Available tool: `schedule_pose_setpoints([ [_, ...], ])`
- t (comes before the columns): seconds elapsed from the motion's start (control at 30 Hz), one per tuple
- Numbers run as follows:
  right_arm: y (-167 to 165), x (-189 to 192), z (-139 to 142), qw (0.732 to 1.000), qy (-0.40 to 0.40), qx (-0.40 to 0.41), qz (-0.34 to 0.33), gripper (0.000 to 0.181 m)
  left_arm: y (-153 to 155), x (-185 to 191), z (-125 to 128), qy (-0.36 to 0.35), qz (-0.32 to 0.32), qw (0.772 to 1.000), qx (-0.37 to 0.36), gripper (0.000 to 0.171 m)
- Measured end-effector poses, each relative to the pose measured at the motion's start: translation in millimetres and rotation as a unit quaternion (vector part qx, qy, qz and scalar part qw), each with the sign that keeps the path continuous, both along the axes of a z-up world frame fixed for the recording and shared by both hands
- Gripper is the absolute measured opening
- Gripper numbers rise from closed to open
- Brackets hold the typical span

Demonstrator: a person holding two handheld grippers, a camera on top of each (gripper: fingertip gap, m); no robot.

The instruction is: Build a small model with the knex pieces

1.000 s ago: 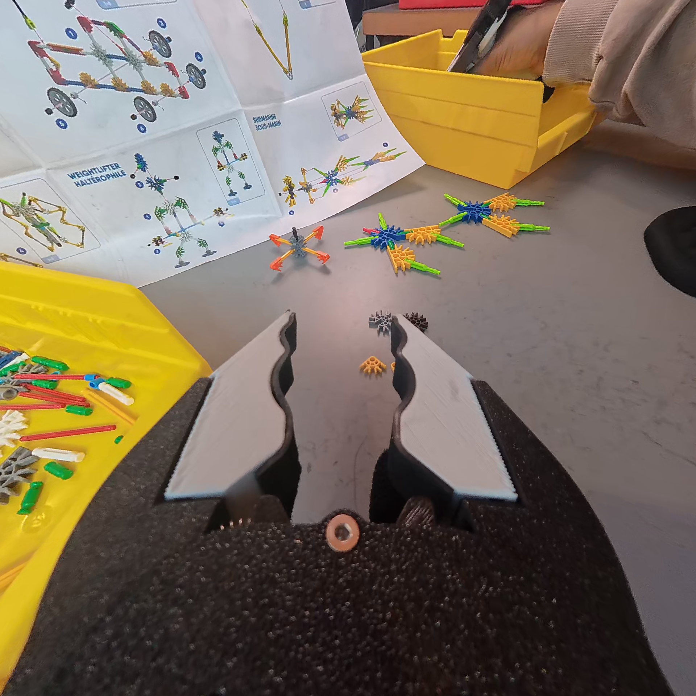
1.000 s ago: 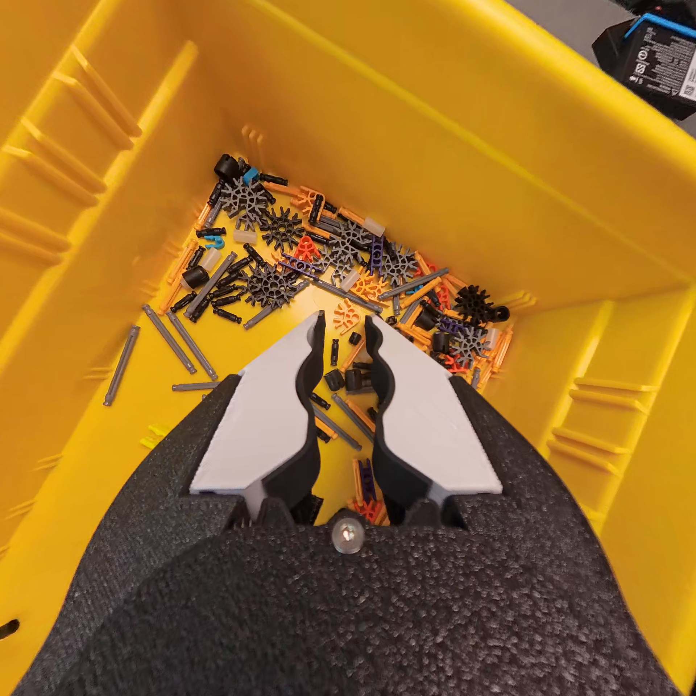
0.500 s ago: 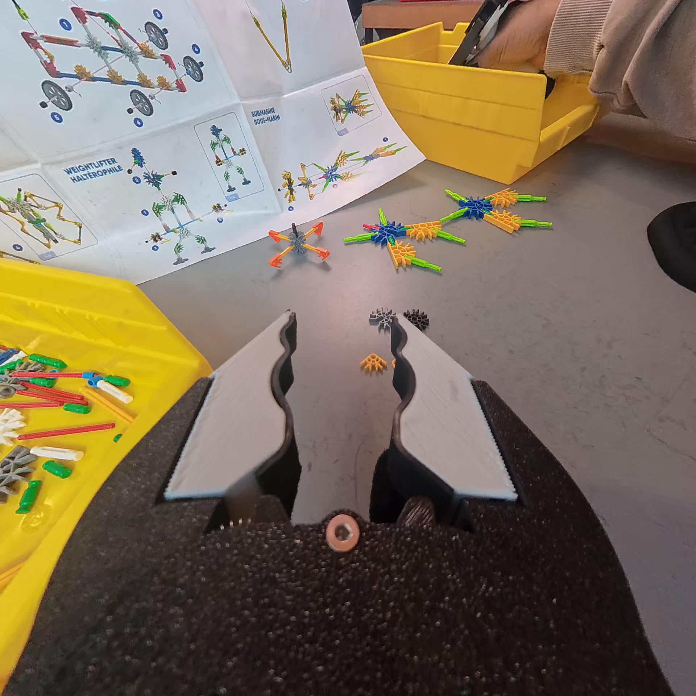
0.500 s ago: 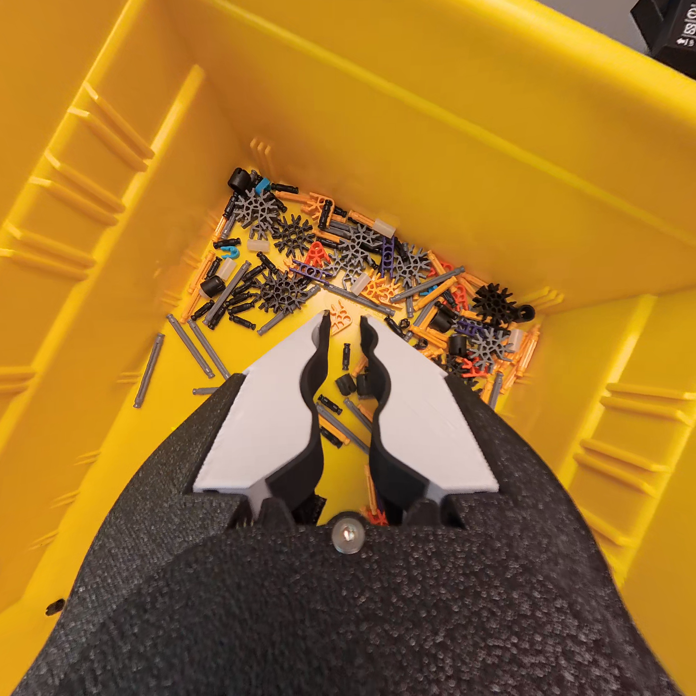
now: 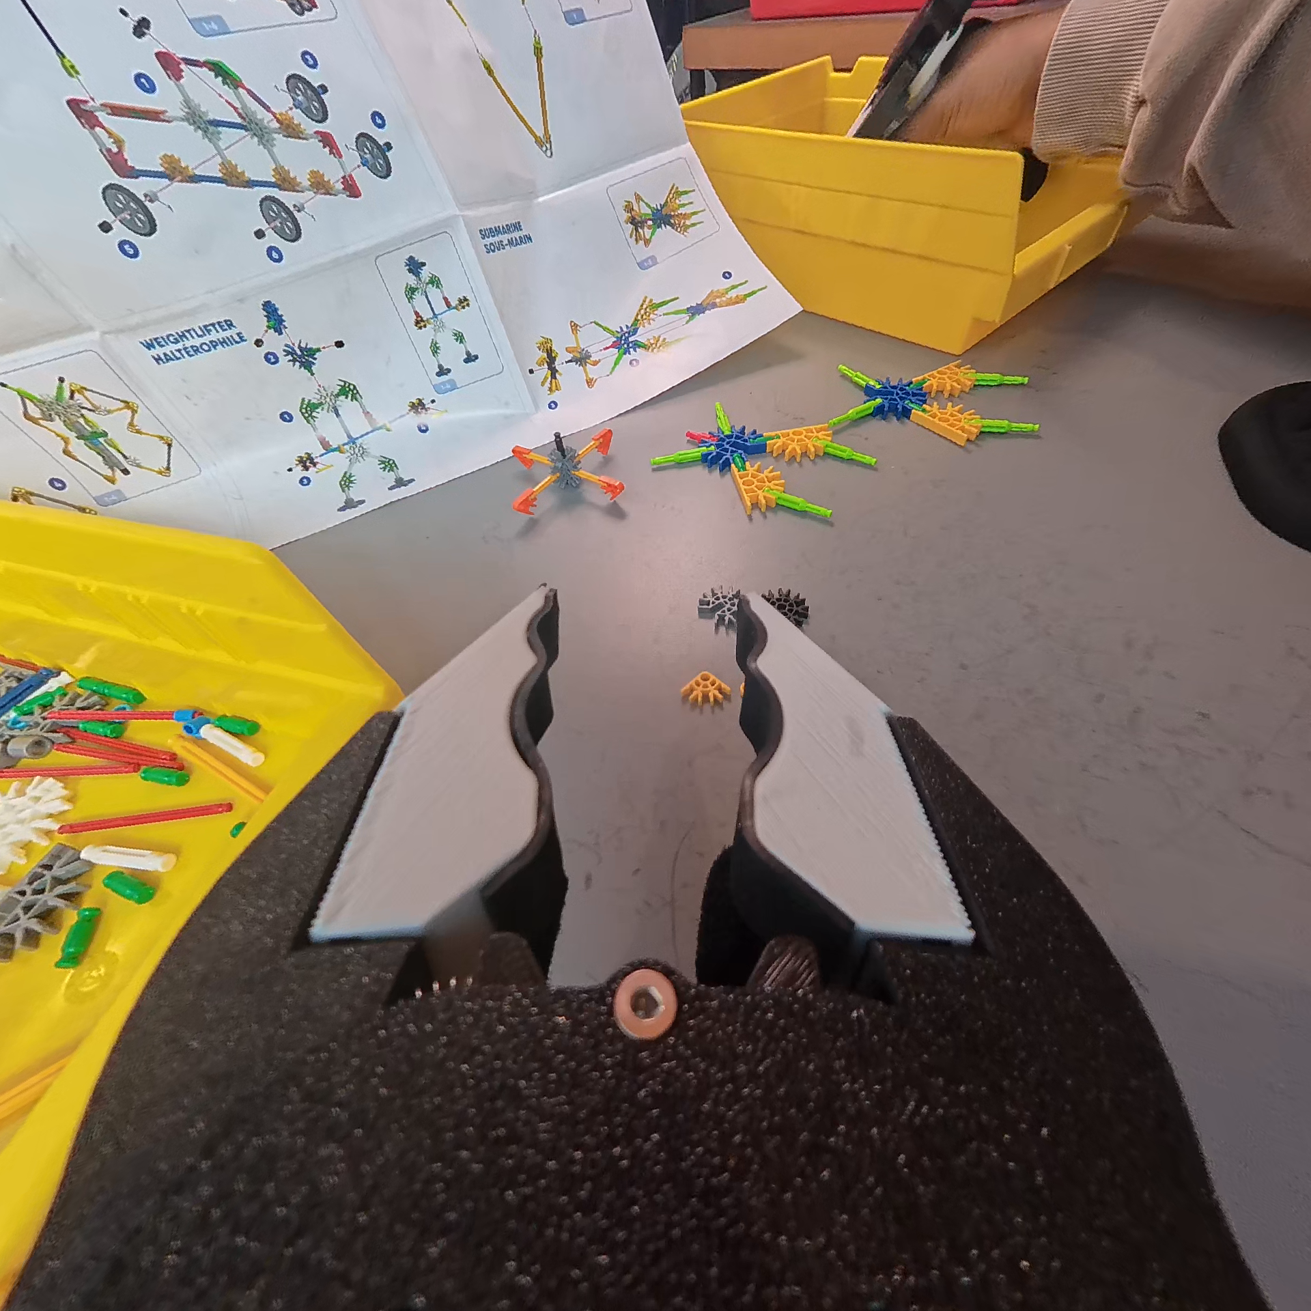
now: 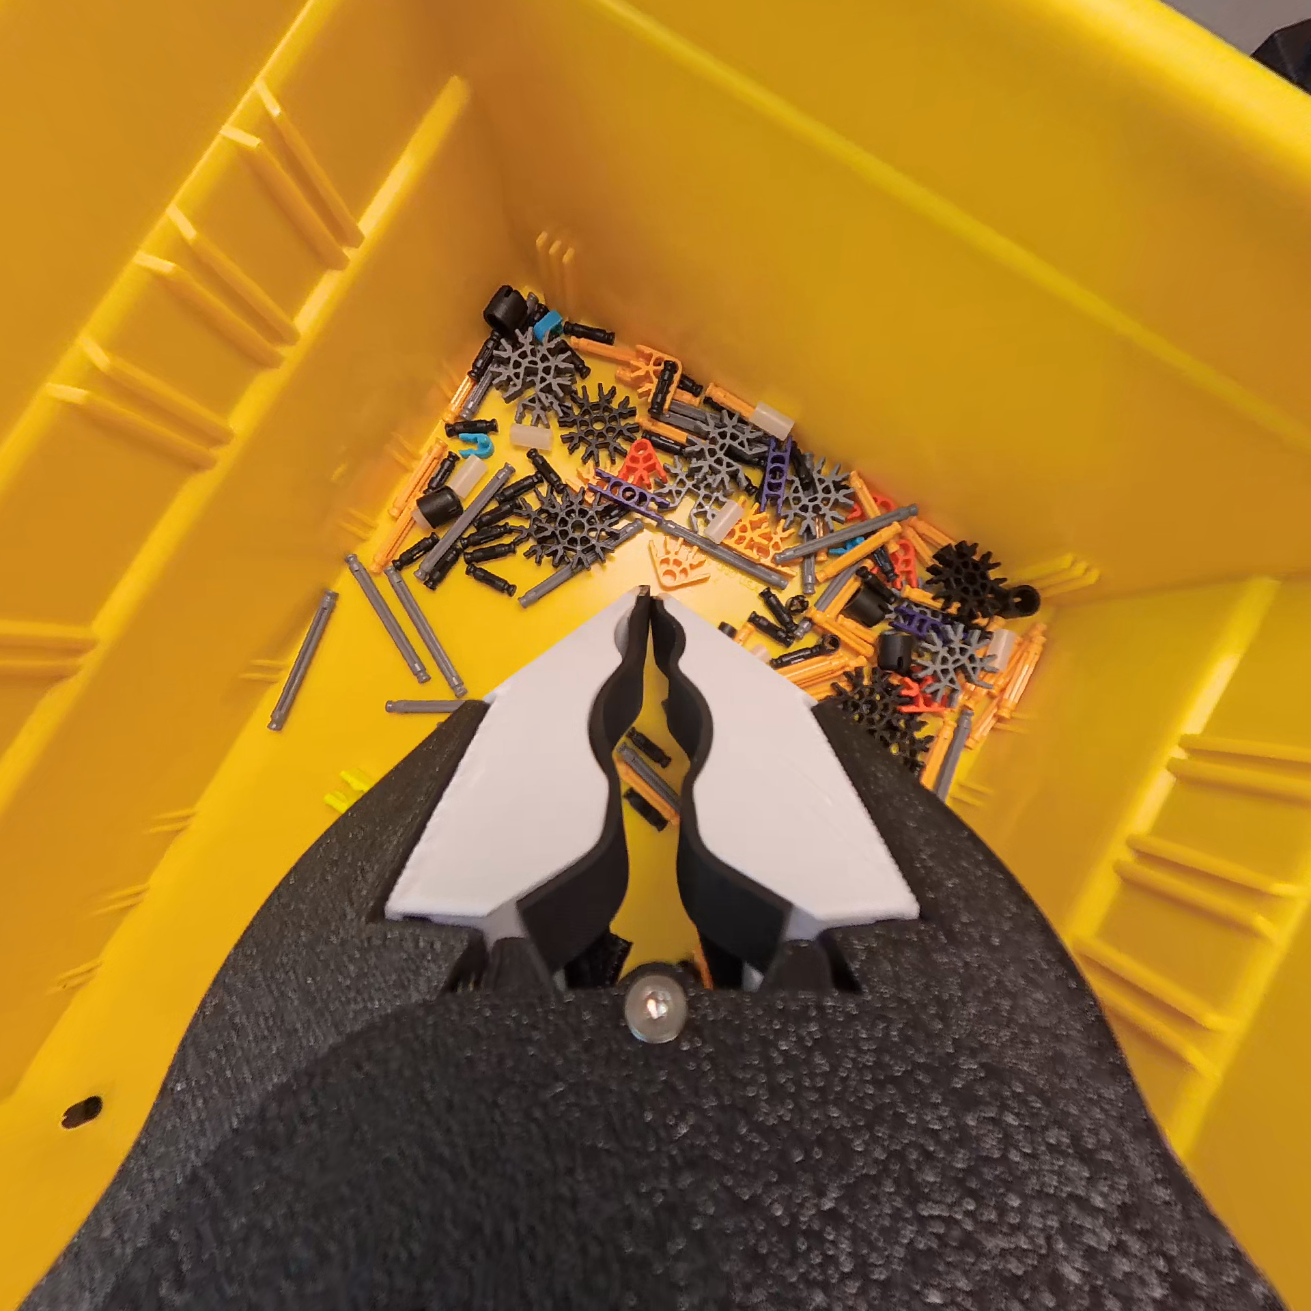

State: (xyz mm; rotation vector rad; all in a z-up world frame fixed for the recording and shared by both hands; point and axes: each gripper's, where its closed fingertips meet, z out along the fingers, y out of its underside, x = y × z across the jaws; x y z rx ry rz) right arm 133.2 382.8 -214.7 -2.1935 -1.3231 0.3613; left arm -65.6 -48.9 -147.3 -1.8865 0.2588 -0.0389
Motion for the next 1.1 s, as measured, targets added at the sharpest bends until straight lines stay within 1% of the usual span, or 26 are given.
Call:
schedule_pose_setpoints([
  [0.07, -5, -2, 10, 1.0, 0.018, 0.007, 0.006, 0.0, 0, 0, 1, 0.0, 0.0, 1.0, 0.001, 0.05],
  [0.13, -11, -5, 27, 0.999, 0.04, 0.023, 0.014, 0.0, 0, 0, 1, 0.0, -0.001, 1.0, 0.002, 0.05],
  [0.2, -12, -3, 38, 0.998, 0.036, 0.045, 0.017, 0.0, 0, 2, 1, -0.003, -0.004, 1.0, 0.001, 0.05],
  [0.23, -10, -2, 38, 0.998, 0.03, 0.047, 0.013, 0.0, 0, 3, 0, -0.004, -0.007, 1.0, 0.0, 0.05],
  [0.3, -5, -2, 30, 0.999, 0.015, 0.031, 0.002, 0.013, 1, 6, -3, -0.001, -0.012, 1.0, -0.004, 0.05],
  [0.4, 7, 0, 12, 1.0, -0.001, 0.008, -0.021, 0.014, 0, 8, -5, 0.016, -0.012, 1.0, -0.007, 0.05],
  [0.5, 9, -2, -3, 0.999, -0.011, -0.028, -0.032, 0.016, 0, 3, -3, 0.026, -0.005, 1.0, -0.005, 0.05],
  [0.67, 11, -3, -3, 0.999, -0.013, -0.028, -0.031, 0.014, 1, 4, -6, 0.012, -0.01, 1.0, -0.009, 0.05],
  [0.83, 3, -4, 0, 1.0, -0.022, -0.011, -0.004, 0.012, 0, 6, -4, 0.029, -0.012, 0.999, -0.005, 0.05],
  [0.9, -6, -6, 12, 1.0, -0.004, 0.002, 0.007, 0.012, -1, 5, -2, 0.03, -0.008, 1.0, -0.001, 0.05],
  [0.93, -12, -9, 25, 1.0, 0.014, 0.015, 0.013, 0.012, -1, 4, 0, 0.028, -0.007, 1.0, 0.001, 0.05],
  [1.0, -36, -21, 66, 0.996, 0.058, 0.061, 0.041, 0.012, -1, 1, 1, 0.023, -0.004, 1.0, 0.004, 0.05],
  [1.03, -56, -28, 90, 0.991, 0.075, 0.088, 0.068, 0.012, -1, 0, 1, 0.021, -0.001, 1.0, 0.004, 0.05],
  [1.07, -84, -38, 111, 0.985, 0.09, 0.108, 0.104, 0.012, 0, -3, 0, 0.02, 0.002, 1.0, 0.002, 0.05],
  [1.1, -118, -49, 129, 0.976, 0.107, 0.114, 0.149, 0.012, 0, -5, -1, 0.018, 0.005, 1.0, -0.002, 0.05],
])
